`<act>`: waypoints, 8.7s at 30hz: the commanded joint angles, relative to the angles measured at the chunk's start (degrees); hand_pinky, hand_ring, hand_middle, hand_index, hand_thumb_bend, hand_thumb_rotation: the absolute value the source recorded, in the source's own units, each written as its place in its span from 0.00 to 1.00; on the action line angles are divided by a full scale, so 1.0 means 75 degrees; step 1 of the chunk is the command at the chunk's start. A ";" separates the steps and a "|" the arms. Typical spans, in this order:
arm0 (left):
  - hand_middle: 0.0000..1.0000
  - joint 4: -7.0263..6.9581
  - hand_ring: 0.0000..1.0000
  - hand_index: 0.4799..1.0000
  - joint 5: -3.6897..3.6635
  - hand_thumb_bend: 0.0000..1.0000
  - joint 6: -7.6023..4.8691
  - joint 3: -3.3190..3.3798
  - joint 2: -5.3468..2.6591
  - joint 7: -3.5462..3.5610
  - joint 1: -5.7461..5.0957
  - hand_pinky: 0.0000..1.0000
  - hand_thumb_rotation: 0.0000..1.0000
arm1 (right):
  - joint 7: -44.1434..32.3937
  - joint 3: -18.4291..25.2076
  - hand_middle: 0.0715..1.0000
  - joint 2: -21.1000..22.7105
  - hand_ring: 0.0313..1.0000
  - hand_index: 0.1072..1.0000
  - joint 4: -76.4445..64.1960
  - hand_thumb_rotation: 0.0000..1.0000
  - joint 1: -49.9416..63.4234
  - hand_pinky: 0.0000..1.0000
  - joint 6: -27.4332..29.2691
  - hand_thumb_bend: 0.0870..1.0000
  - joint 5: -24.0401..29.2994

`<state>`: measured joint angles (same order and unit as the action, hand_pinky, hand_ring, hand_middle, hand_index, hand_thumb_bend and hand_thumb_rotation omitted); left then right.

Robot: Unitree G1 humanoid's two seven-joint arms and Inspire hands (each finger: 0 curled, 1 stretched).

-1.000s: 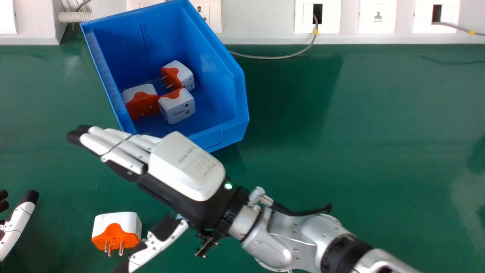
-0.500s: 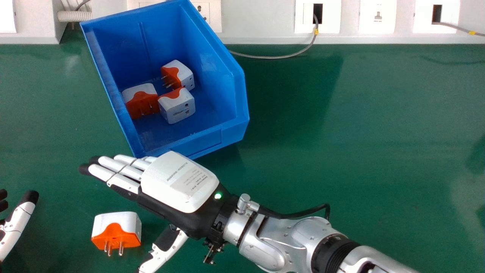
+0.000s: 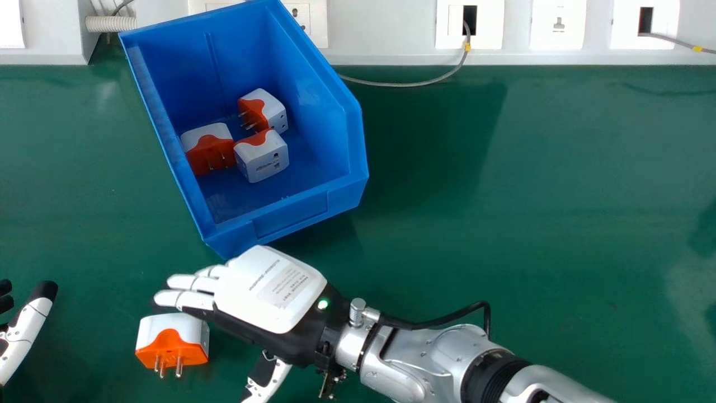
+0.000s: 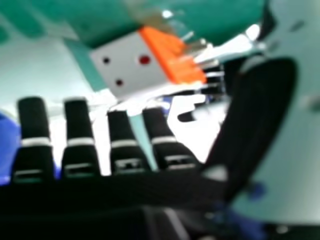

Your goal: Pick all objects and put in blue box

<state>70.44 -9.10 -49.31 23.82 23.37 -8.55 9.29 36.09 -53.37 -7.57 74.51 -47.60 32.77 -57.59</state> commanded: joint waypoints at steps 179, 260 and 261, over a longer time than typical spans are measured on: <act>0.72 0.0191 0.72 0.50 0.0140 0.81 0.0472 -0.0241 -0.0280 0.0007 -0.0187 0.65 0.30 | -0.1522 0.0947 0.46 0.0470 0.46 0.46 -0.2761 0.00 -0.0515 0.34 0.0757 0.45 0.0903; 0.72 0.0255 0.71 0.49 0.0220 0.81 0.0530 -0.0357 -0.0275 -0.0184 -0.0146 0.65 0.31 | 0.4508 0.2688 1.00 0.0439 1.00 1.00 -0.0749 0.58 -0.2064 1.00 -0.1156 0.90 0.1360; 0.72 0.0255 0.71 0.49 0.0258 0.81 0.0519 -0.0382 -0.0259 -0.0225 -0.0169 0.65 0.31 | 0.4760 0.2746 1.00 0.0512 1.00 1.00 -0.0971 0.59 -0.1846 1.00 -0.0867 0.91 0.1398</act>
<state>70.23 -9.02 -48.62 22.24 23.09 -10.75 10.40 67.91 -33.85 -4.62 69.79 -62.91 23.71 -48.32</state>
